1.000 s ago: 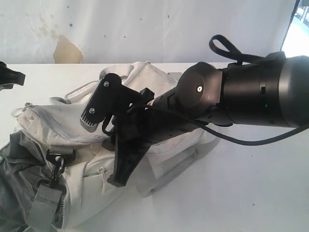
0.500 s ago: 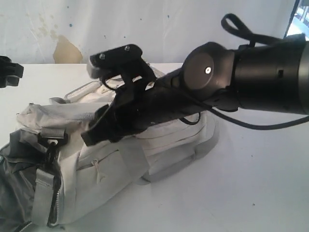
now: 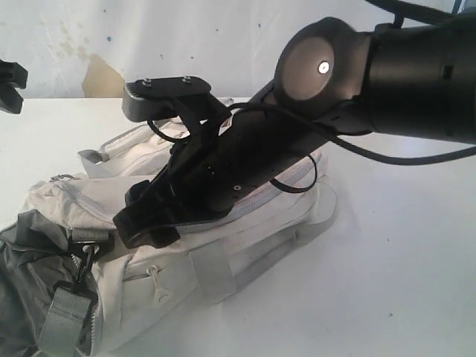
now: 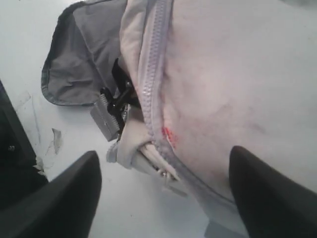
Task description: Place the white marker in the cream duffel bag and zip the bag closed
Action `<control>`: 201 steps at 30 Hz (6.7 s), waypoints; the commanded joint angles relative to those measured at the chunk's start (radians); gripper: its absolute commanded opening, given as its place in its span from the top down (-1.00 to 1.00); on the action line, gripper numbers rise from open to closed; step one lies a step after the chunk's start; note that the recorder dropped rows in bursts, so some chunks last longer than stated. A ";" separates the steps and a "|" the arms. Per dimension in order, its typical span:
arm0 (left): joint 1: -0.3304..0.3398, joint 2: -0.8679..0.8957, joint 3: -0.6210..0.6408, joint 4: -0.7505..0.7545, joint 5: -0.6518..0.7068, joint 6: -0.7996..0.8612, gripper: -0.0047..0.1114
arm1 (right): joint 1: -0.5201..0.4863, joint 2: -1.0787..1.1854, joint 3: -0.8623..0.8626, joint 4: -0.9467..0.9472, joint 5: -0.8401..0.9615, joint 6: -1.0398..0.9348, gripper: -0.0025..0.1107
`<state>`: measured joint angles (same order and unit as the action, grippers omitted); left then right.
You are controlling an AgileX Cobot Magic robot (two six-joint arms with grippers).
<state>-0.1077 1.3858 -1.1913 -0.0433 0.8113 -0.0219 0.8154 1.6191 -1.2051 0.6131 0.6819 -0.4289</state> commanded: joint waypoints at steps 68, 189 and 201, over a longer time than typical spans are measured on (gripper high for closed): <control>0.117 0.065 -0.008 0.052 0.055 0.037 0.92 | -0.874 -0.068 -0.073 -0.563 0.242 0.284 0.96; 0.117 -1.386 1.191 0.175 -0.758 0.005 0.92 | -0.805 -1.619 1.205 -0.666 -0.609 0.322 0.96; 0.117 -1.386 1.191 0.151 -0.676 -0.012 0.92 | -0.805 -1.619 1.205 -0.662 -0.547 0.385 0.96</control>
<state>0.0089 0.0027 -0.0062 0.1216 0.1303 -0.0247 0.0085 0.0052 -0.0067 -0.0494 0.1307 -0.0804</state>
